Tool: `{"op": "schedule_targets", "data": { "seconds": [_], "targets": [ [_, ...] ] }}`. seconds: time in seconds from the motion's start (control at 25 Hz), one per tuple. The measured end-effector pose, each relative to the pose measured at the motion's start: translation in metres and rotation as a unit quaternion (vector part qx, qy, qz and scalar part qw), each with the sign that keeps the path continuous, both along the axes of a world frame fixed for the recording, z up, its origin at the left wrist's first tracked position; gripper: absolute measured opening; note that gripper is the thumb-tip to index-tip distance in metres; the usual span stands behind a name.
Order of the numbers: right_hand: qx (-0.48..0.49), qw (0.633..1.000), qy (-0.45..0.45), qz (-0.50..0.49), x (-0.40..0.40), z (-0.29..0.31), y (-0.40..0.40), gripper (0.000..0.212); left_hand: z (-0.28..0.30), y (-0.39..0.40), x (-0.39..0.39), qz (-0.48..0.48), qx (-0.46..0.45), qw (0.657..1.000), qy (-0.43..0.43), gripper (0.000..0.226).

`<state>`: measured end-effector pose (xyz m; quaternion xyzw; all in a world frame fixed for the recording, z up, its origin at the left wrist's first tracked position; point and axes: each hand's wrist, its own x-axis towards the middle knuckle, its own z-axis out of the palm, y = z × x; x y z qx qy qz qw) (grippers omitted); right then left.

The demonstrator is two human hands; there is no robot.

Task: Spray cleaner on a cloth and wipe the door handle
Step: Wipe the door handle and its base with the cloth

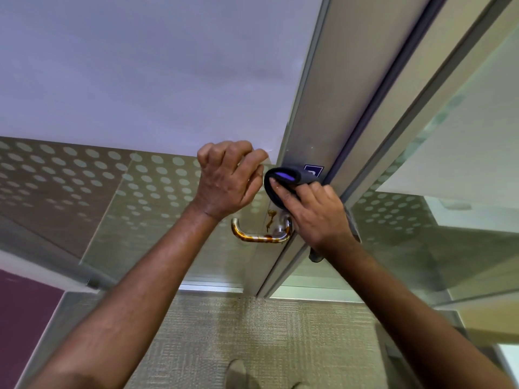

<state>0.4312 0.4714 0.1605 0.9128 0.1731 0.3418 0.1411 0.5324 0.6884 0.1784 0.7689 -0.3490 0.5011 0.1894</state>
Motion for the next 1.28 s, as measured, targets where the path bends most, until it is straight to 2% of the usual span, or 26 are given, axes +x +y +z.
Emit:
{"op": "schedule_targets", "data": {
  "seconds": [0.2, 0.48, 0.56, 0.72, 0.84, 1.0, 1.08, 1.28],
  "targets": [
    [-0.056, 0.996, 0.043, 0.05, 0.0, -0.007, -0.008, 0.053, -0.002, 0.0, 0.006, -0.006, -0.013, 1.0, 0.001, 0.022],
    [-0.15, 0.982, 0.105, 0.052, -0.007, -0.006, -0.007, 0.054, -0.001, -0.001, 0.006, -0.017, -0.009, 1.0, 0.007, 0.021],
    [-0.116, 0.988, 0.086, 0.048, -0.011, 0.001, -0.011, 0.055, 0.0, -0.003, 0.005, -0.022, -0.008, 1.0, 0.009, 0.021],
    [0.029, 0.999, -0.026, -0.008, -0.003, 0.017, -0.014, 0.062, 0.003, -0.002, 0.007, -0.027, 0.004, 1.0, 0.002, 0.023],
    [0.001, 1.0, 0.0, -0.003, 0.0, 0.006, -0.005, 0.067, -0.001, 0.003, 0.009, -0.015, 0.002, 1.0, -0.003, 0.022],
    [-0.069, 0.993, 0.084, 0.035, -0.011, -0.015, -0.001, 0.052, -0.005, 0.0, 0.007, -0.013, -0.002, 1.0, -0.006, 0.021],
    [-0.072, 0.992, 0.1, 0.03, -0.013, -0.014, -0.004, 0.057, -0.004, -0.001, 0.007, -0.014, 0.003, 1.0, -0.015, 0.021],
    [0.003, 1.0, 0.011, -0.007, -0.011, 0.01, -0.014, 0.071, 0.0, -0.001, 0.01, -0.006, 0.012, 0.999, -0.038, 0.023]
  ]
}}
